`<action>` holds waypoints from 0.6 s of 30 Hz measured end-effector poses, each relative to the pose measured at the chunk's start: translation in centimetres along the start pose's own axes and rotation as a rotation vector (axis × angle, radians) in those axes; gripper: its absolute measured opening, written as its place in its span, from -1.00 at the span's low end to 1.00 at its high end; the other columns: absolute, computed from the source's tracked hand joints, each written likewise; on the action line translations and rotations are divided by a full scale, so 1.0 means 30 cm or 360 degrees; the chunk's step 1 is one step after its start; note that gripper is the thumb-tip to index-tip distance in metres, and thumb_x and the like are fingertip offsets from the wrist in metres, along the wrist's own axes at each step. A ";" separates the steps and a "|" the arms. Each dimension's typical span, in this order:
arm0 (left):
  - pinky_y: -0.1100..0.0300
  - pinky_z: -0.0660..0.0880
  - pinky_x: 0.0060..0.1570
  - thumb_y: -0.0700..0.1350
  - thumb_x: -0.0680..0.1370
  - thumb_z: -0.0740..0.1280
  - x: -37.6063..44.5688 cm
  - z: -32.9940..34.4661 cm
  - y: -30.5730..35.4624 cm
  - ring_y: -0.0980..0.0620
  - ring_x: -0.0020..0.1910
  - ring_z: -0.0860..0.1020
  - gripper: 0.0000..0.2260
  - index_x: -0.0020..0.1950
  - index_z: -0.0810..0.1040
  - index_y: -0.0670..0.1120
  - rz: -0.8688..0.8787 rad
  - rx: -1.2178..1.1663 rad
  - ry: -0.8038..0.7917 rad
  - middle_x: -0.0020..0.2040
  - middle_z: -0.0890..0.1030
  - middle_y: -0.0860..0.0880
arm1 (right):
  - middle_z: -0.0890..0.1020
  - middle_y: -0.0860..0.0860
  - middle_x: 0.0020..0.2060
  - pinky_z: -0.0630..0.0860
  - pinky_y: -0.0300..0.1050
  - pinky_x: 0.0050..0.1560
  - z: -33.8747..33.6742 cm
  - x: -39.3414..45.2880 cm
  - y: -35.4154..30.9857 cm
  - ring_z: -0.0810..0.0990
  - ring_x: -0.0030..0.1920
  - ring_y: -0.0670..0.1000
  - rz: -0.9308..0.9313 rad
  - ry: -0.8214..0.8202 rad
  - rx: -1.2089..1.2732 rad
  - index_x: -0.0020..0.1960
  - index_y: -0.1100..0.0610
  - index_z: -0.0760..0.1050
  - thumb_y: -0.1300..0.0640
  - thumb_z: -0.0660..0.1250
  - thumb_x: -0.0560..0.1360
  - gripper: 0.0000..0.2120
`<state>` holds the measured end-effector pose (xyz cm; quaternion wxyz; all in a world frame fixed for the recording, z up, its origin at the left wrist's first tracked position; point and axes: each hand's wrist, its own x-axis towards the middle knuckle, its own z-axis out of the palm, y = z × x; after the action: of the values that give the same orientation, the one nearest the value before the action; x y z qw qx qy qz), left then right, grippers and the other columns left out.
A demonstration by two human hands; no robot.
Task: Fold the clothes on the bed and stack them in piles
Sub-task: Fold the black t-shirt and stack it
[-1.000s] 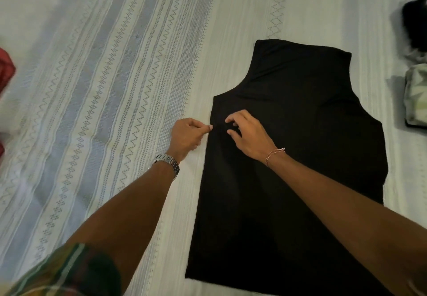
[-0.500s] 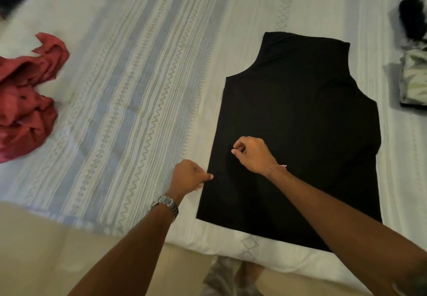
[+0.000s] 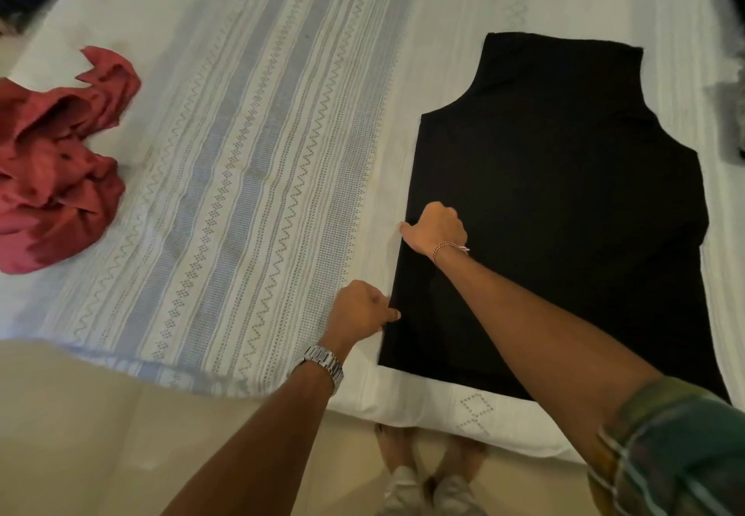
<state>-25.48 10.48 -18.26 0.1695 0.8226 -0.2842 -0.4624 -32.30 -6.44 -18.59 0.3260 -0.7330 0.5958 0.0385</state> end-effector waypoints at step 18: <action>0.17 0.40 -0.34 -0.08 0.47 0.46 -0.119 0.101 0.132 -0.04 -0.23 0.55 -0.76 -0.13 0.39 -0.09 0.0410 0.0641 -0.0053 -0.21 0.56 -0.06 | 0.67 0.05 -0.14 0.62 -0.21 -0.21 -0.172 0.004 0.152 0.70 -0.16 -0.03 0.0095 -0.0203 0.0758 -0.01 0.15 0.62 0.06 0.37 0.62 -0.84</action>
<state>-30.77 9.54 -15.30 0.0548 0.7890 -0.4761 -0.3844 -38.07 -9.60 -16.58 0.5251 -0.6136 0.5878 -0.0473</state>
